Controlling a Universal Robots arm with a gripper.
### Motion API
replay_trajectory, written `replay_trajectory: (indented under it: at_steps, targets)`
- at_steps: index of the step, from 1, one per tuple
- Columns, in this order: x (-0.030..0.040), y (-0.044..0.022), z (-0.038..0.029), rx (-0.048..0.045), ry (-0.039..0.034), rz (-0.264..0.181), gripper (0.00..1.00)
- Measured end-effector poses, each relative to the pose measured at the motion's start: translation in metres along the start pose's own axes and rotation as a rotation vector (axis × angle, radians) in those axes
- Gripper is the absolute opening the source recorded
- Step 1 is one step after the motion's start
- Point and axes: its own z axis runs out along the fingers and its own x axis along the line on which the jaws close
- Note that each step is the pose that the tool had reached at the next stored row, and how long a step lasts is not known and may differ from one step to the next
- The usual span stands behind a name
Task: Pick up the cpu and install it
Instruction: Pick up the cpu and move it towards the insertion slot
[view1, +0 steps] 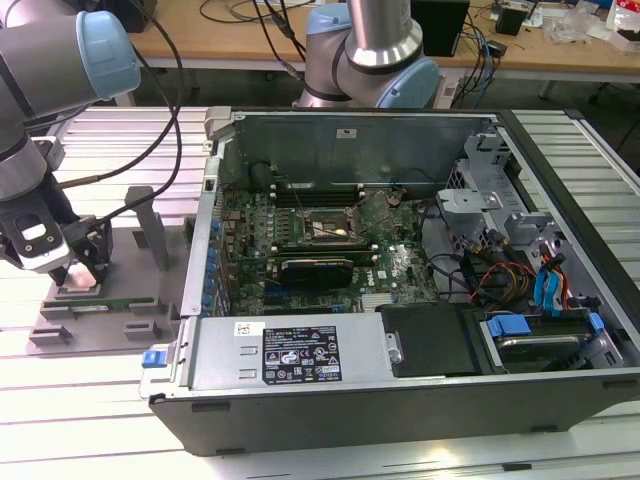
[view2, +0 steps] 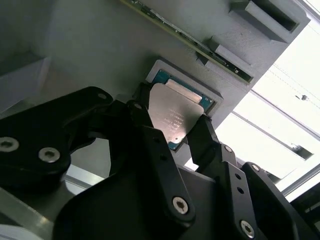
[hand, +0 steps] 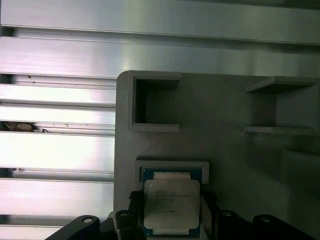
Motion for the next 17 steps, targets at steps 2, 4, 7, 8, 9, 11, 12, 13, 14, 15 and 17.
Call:
replay_trajectory:
  at_steps: [2, 4, 7, 8, 9, 11, 12, 13, 14, 15, 17]
  targets:
    - [0.0000, 0.0000, 0.0000, 0.0000, 0.0000, 0.000, 0.55]
    - [0.0000, 0.0000, 0.0001, 0.0000, 0.0000, 0.000, 0.55]
    - [0.0000, 0.0000, 0.0001, 0.0000, 0.0000, 0.000, 0.55]
    - [0.0000, 0.0000, 0.0001, 0.0000, 0.0000, 0.000, 0.55]
    - [0.0000, 0.0000, 0.0001, 0.0000, 0.0000, 0.000, 0.55]
    - [0.0000, 0.0000, 0.0001, 0.0000, 0.0000, 0.000, 0.55]
    - [0.0000, 0.0000, 0.0001, -0.0001, -0.0001, 0.000, 0.55]
    - [-0.0001, 0.0000, -0.0002, -0.0003, -0.0005, 0.000, 0.55]
    - [-0.0001, 0.0000, -0.0007, -0.0003, -0.0006, 0.000, 0.55]
    - [-0.0001, 0.0000, -0.0024, -0.0001, -0.0001, 0.000, 0.55]
    - [-0.0002, 0.0000, -0.0040, -0.0001, -0.0002, 0.000, 0.55]
